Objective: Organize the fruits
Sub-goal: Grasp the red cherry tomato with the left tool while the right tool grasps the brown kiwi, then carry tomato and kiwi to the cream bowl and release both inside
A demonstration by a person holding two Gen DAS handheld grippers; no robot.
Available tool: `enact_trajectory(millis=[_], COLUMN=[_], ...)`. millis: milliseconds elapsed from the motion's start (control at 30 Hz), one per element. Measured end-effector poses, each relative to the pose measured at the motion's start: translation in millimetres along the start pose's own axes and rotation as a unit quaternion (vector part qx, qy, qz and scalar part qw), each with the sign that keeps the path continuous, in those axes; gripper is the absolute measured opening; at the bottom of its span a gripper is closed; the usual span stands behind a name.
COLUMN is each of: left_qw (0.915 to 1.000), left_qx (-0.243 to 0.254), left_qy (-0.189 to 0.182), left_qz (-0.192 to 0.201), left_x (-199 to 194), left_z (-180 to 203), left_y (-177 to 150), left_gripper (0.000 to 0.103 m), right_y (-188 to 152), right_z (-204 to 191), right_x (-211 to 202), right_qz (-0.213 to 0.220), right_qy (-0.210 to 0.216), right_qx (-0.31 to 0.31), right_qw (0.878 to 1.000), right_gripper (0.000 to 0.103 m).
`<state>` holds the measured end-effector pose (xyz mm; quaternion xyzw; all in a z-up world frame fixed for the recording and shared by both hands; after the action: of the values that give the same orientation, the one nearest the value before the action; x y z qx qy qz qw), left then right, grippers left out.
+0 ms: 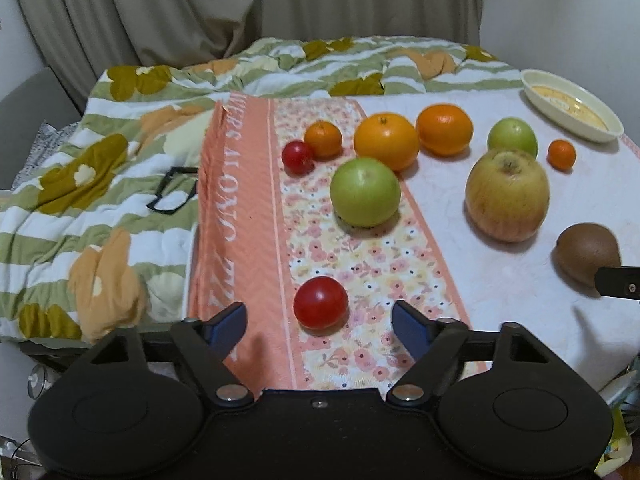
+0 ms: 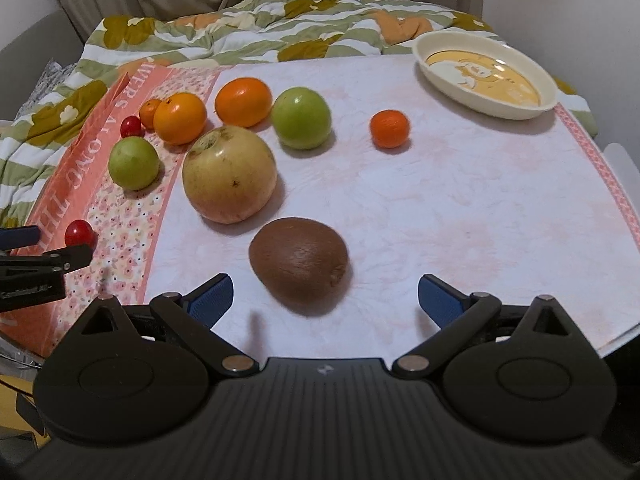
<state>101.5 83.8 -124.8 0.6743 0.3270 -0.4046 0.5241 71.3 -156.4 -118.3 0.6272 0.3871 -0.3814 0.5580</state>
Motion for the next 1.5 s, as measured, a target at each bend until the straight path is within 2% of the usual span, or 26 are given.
enact_trajectory(millis=[167, 333, 400, 667, 767, 867, 1200, 1500], left_qw=[1.0000, 0.9995, 0.9995, 0.9993, 0.9991, 0.9989, 0.9982, 0.9970], left_qx=[-0.003, -0.012, -0.008, -0.007, -0.009, -0.011, -0.016, -0.044], left_qy=[-0.007, -0.031, -0.030, -0.037, -0.041, -0.046, -0.056, -0.037], left_qz=[-0.006, -0.001, 0.002, 0.004, 0.002, 0.001, 0.014, 0.053], left_x=[16, 18, 17, 18, 17, 15, -16, -75], left_z=[-1, -6, -6, -8, -8, -6, 14, 63], left_y=[3, 5, 5, 5, 3, 2, 3, 22], left_gripper=[0.074, 0.043, 0.036, 0.036, 0.036, 0.036, 0.036, 0.036], right_y=[1, 2, 4, 11, 14, 16, 21, 41], right_z=[-11, -19, -20, -21, -22, -23, -7, 43], right_x=[12, 16, 18, 29, 32, 35, 6, -43], right_qz=[-0.003, -0.002, -0.002, -0.006, -0.008, -0.006, 0.019, 0.039], right_qy=[0.001, 0.001, -0.001, -0.008, -0.010, -0.018, 0.001, 0.029], right_qx=[-0.007, -0.013, -0.013, -0.006, -0.007, -0.011, -0.020, -0.054], right_qw=[1.000, 1.000, 1.000, 1.000, 1.000, 1.000, 1.000, 0.997], right_gripper=[0.103, 0.103, 0.103, 0.102, 0.095, 0.079, 0.078, 0.078])
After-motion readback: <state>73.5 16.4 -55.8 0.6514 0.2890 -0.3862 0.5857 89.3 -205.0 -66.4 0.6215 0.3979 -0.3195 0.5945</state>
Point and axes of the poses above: each gripper's, at about its wrist camera, not at the fingertips, and x roughly the way its jaws point, z to its right, y to its top, the point moved 1 cm from there along x, roughly the way its jaws point, and after that the axes turned 11 degrees about -z, right-handed, at the moved point
